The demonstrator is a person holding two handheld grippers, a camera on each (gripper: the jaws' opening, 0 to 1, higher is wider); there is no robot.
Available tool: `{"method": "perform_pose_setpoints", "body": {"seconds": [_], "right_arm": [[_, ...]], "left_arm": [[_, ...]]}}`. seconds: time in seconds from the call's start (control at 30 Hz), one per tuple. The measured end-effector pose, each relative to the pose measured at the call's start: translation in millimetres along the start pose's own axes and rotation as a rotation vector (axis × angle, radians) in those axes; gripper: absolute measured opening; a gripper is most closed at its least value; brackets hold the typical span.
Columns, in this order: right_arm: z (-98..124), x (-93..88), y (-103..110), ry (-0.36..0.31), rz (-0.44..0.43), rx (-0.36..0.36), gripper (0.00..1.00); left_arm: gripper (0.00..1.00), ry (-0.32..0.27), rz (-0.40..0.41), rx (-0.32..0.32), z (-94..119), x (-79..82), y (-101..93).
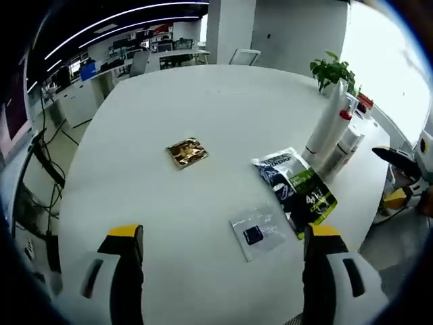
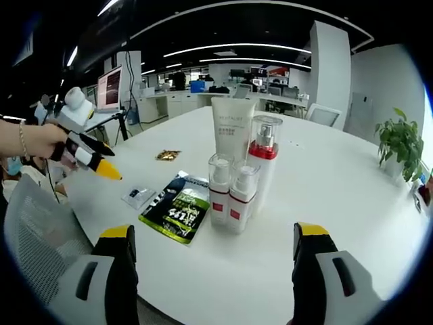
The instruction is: Arrange the skincare products in the storage area until every visible bottle or jar stands upright without overlapping.
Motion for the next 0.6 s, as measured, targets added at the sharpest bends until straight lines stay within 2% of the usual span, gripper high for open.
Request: {"method": "perform_pose_setpoints", "body": {"seconds": [0.4,0.6], "right_arm": [[1.0,-1.8,-6.2,0.005,-0.050,-0.035,0.96],[-0.6,-2.1,-6.8,0.018,-0.041,-0.046,0.95]], "left_arm": [[0.93,0.017,0.056,0.002,-40.3,24.9,10.6],[0.89,0.006,0.086,0.012,-57.9,40.0,18.4]]}}
Point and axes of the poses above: the point that each gripper's makers call its tool centre point, and the gripper's own axes: z roughly backward along the fingers, y roughly to its left, x roughly out of its top, the point moved 9 cm from there along z, roughly backward along the fingers, and after that the axes turned 7 degrees about -z, right-handed, at the moved point
